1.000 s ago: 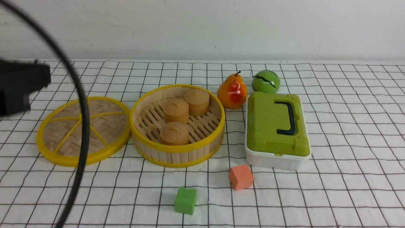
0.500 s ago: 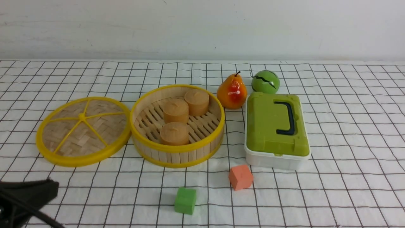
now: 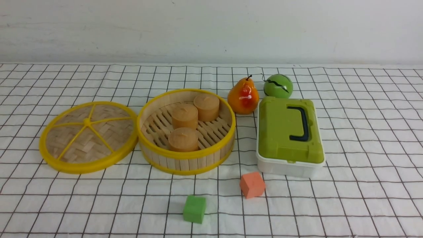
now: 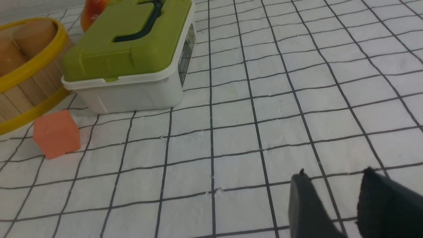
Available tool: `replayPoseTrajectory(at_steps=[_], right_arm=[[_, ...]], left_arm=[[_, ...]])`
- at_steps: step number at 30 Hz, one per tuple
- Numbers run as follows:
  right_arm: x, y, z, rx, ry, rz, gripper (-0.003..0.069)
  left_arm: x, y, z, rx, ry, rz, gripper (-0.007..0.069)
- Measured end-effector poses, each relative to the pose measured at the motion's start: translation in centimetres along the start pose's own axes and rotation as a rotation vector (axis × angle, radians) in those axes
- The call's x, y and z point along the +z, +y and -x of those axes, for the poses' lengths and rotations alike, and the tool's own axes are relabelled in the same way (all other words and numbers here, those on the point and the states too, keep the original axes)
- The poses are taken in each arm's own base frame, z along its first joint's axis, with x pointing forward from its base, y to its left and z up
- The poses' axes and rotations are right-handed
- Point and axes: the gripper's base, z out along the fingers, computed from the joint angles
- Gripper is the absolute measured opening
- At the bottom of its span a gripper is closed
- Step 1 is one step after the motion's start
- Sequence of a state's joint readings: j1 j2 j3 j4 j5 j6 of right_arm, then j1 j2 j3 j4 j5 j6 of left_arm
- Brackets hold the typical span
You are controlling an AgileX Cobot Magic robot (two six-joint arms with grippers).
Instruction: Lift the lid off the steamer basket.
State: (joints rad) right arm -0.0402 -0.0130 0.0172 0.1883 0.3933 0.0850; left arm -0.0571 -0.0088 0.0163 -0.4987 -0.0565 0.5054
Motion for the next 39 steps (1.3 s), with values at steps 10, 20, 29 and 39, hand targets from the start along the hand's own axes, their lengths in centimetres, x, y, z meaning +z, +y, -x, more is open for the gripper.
replayPoseTrajectory(at_steps=[10, 20, 29, 39], right_arm=[[0.0, 0.0, 0.0, 0.000, 0.001, 0.000, 0.0240], [0.0, 0.0, 0.0, 0.000, 0.001, 0.000, 0.0240], [0.0, 0.0, 0.0, 0.000, 0.001, 0.000, 0.0240], [0.0, 0.0, 0.0, 0.000, 0.001, 0.000, 0.0240]], left_arm=[[-0.4, -0.1, -3.1, -0.210, 0.307, 0.032, -0.0013], [-0.8, -0.1, -4.1, -0.164, 0.424, 0.032, -0.0013], [-0.8, -0.1, -4.2, -0.162, 0.436, 0.032, -0.0013], [-0.8, -0.1, -4.2, -0.162, 0.436, 0.031, -0.0012]])
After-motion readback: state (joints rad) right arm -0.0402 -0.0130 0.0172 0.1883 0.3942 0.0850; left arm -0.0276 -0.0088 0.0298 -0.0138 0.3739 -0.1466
